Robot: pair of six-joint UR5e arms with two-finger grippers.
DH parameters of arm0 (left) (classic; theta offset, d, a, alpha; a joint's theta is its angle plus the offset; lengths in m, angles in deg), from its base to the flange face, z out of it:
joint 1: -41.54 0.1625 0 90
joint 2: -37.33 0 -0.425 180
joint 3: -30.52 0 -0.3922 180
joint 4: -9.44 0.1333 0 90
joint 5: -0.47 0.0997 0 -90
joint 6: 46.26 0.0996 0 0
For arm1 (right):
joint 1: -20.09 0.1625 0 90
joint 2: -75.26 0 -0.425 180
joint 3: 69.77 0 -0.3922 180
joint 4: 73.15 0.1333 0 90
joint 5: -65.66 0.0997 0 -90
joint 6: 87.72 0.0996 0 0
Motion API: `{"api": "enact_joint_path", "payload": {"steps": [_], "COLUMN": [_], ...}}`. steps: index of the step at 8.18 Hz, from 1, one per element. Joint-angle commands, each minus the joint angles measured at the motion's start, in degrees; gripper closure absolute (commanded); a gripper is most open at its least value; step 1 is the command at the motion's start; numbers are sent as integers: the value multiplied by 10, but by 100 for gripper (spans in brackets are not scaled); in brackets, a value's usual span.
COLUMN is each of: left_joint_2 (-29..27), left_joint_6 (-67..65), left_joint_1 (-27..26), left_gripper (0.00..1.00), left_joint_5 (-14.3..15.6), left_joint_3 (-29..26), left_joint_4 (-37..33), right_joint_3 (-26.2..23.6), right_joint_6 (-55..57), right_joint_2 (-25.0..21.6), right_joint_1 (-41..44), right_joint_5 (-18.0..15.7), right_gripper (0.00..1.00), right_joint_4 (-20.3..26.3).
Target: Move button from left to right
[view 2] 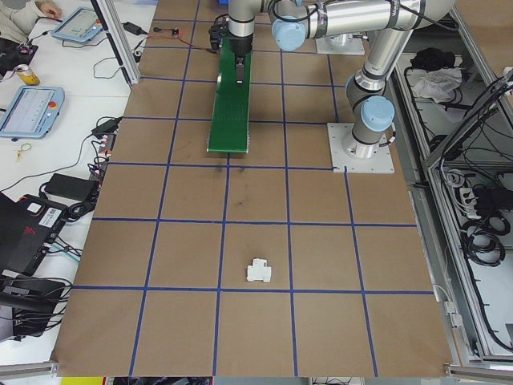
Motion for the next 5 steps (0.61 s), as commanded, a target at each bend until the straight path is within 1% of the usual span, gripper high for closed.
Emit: {"api": "enact_joint_path", "payload": {"steps": [1,3,4,5], "left_joint_2": [1,0,2,4], "left_joint_6": [-10,-10,-10,-10], "left_joint_1": [-41,-47,-47,-47], "left_gripper": [0,0,0,0], "left_joint_5": [2,3,4,4], "left_joint_3": [2,2,2,4], "left_joint_4": [2,4,6,6], "right_joint_3": [11,21,21,21], "right_joint_6": [202,339,367,369], "right_joint_2": [-19,-10,-5,-5], "right_joint_1": [133,245,276,276], "right_joint_5": [-5,-6,-11,-11], "right_gripper": [0,0,0,0], "right_joint_4": [33,30,28,33]}}
